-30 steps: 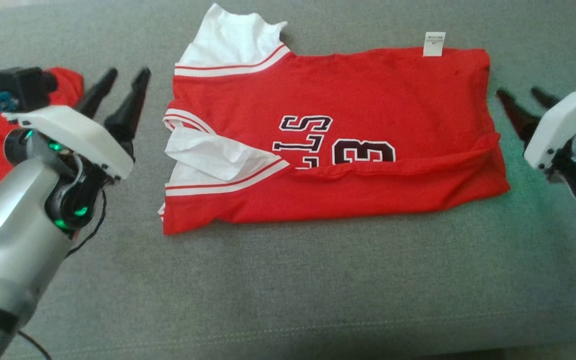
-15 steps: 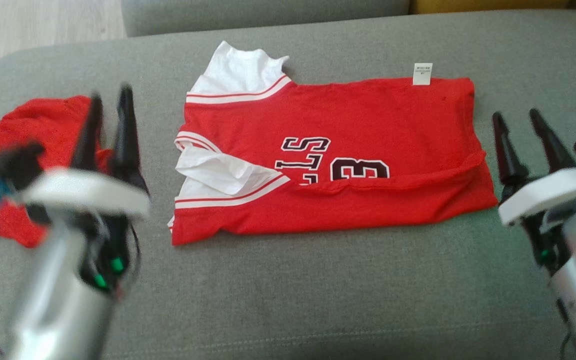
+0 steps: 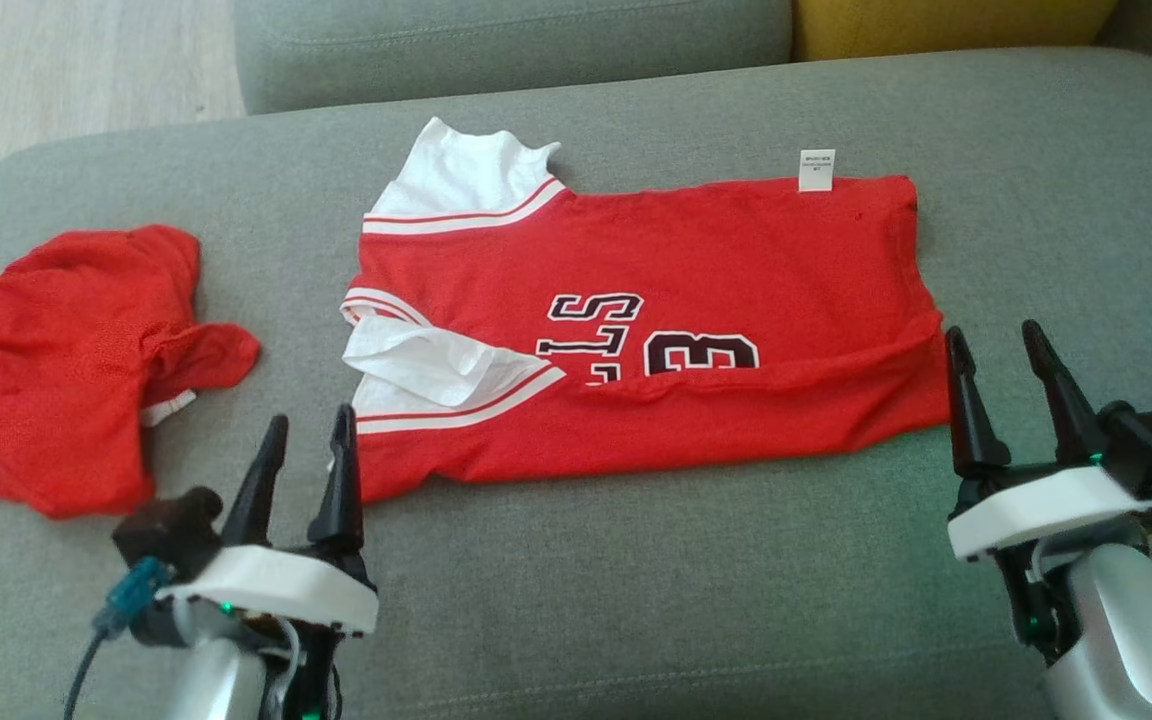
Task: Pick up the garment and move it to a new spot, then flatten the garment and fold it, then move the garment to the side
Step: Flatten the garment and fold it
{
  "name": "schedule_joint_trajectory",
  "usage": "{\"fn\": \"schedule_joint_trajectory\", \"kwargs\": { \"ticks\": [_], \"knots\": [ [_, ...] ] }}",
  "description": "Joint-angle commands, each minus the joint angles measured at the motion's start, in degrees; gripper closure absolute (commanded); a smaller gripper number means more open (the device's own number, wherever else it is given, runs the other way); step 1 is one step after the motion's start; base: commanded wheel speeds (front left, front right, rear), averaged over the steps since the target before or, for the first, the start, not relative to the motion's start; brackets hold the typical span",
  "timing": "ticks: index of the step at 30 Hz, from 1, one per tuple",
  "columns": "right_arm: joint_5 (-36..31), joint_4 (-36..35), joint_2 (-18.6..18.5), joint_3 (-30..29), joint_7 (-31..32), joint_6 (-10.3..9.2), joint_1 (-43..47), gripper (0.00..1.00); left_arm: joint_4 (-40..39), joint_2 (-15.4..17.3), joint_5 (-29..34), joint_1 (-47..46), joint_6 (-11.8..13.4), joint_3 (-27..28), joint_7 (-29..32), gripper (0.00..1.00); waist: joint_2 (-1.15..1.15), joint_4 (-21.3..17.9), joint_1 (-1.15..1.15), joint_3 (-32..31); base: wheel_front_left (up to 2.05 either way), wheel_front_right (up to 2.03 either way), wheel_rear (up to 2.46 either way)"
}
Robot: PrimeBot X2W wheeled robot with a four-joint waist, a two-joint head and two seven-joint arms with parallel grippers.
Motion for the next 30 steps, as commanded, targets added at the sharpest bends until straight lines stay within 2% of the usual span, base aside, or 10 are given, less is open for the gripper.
{"fn": "schedule_joint_trajectory", "kwargs": {
  "ticks": [1, 12, 25, 28, 30],
  "knots": [
    [-0.84, -2.39, 0.21, 0.52, -0.62, -0.04, -0.96, 0.00, -0.51, 0.03, 0.94, -2.20, -0.36, 2.77, -0.30, 0.00, 0.00, -0.15, 0.00, 0.05, 0.00, 0.00, 0.00],
    [-1.69, -3.56, 1.53, 1.36, -0.10, -0.04, -0.60, 0.00, 14.49, -0.60, 4.50, -6.97, 1.18, 3.23, -0.30, 0.00, 0.00, -2.32, 0.00, 0.64, 0.00, 0.00, 0.00],
    [-1.59, -3.96, 1.73, 2.71, 0.09, -0.04, -1.38, 0.00, 30.75, 0.49, 7.05, -14.50, 5.68, 2.62, 0.11, 0.00, 0.00, -5.29, 0.00, 2.89, 0.00, 0.00, 0.00],
    [-1.64, -4.01, 1.80, 2.59, 0.06, -0.04, -1.53, 0.00, 33.78, 0.46, 6.99, -15.79, 5.89, 2.38, 0.27, 0.00, 0.00, -5.56, 0.00, 3.19, 0.00, 0.00, 0.00],
    [-1.72, -3.89, 1.83, 2.40, 0.15, -0.04, -1.57, 0.00, 35.21, 0.34, 6.82, -16.49, 4.91, 1.83, 0.26, 0.00, 0.00, -5.58, 0.00, 3.40, 0.00, 0.00, 0.00]
  ]
}}
